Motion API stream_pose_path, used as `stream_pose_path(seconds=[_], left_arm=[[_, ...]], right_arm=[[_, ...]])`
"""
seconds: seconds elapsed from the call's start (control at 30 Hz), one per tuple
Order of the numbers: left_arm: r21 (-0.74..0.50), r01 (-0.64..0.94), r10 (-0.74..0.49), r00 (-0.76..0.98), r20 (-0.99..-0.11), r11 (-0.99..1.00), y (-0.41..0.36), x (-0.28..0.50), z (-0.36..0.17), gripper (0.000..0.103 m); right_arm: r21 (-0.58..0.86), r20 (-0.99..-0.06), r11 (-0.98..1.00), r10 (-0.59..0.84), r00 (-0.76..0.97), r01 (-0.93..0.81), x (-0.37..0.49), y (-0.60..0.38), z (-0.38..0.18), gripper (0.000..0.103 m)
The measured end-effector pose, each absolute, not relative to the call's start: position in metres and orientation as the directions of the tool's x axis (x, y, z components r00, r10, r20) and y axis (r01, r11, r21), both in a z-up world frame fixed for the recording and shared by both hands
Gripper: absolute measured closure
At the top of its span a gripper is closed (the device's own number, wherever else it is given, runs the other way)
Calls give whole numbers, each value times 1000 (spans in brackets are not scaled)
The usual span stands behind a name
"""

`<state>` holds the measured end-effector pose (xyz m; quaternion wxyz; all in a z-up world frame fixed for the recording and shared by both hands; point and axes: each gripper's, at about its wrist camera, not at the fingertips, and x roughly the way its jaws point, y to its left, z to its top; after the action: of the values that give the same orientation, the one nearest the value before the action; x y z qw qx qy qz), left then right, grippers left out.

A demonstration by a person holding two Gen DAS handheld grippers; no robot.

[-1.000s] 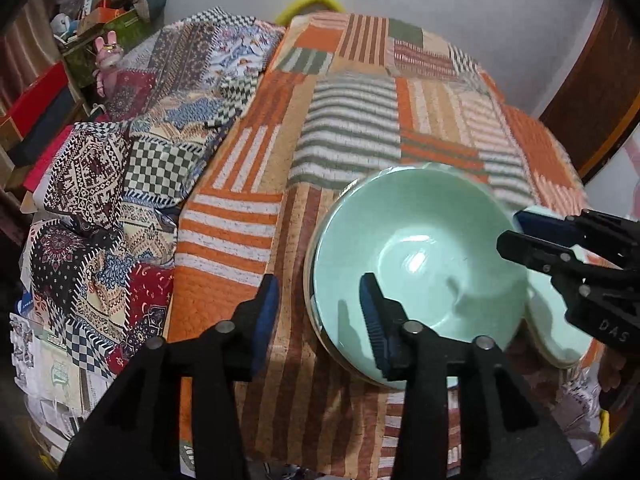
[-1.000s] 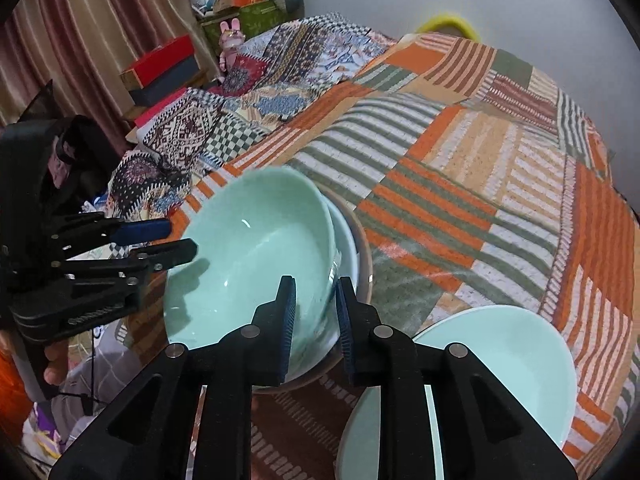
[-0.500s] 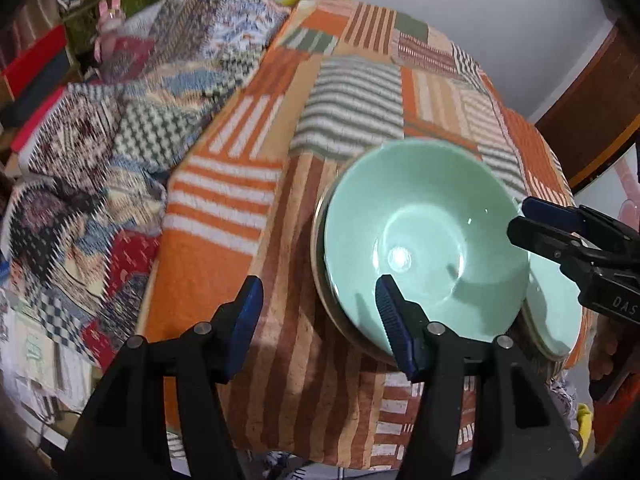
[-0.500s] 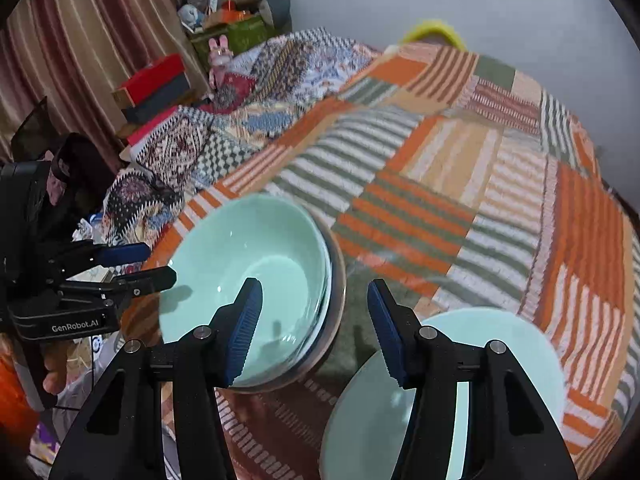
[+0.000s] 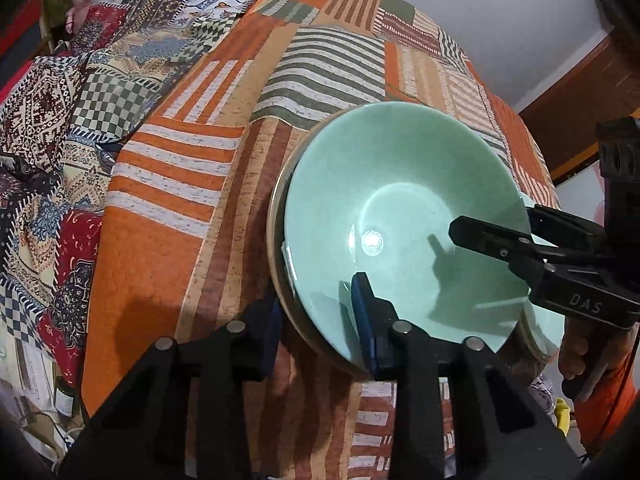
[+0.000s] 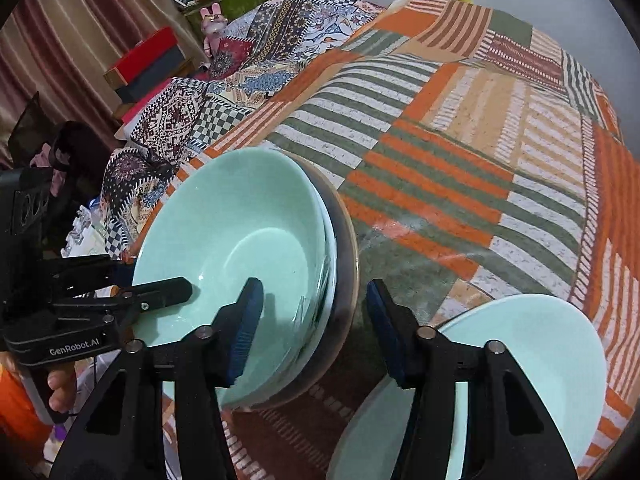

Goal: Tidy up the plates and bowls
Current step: 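Lift the nested bowl stack with both tools and carry it over the plate stack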

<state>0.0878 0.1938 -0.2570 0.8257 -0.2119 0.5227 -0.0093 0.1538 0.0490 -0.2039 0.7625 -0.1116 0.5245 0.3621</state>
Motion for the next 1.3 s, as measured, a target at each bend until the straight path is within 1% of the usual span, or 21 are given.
stream_pose_path(seconds=[0.07,0.17,0.33,0.53,0.8,1.0,1.3], left_arm=[[-389,-209,-268,441,-857,897,196,90,-263,70],[-426,-215,-303,439,-846,879,198,92,-268,69],[-406,-203,-286,443,-850,891,194,92,-265,69],[-348,-213,-229,439,-869,913,188,93,-257,69],[-319,-215,-195,454,-869,923,185,90,-244,69],[-310,-200,-184,479,-858,929,178,88,-227,69],[-278,-153,-156,538,-828,948,156,86,-188,69]], right_arm=[[222,-883,708,438,169,-670,154,50,-206,68],[223,-887,709,432,163,-669,155,52,-211,73],[257,-882,712,449,142,-653,158,49,-215,73],[274,-880,725,454,138,-632,158,45,-214,73],[281,-873,729,464,149,-625,156,40,-208,74],[289,-857,730,485,172,-620,153,32,-194,74],[289,-819,734,522,237,-615,148,8,-164,74]])
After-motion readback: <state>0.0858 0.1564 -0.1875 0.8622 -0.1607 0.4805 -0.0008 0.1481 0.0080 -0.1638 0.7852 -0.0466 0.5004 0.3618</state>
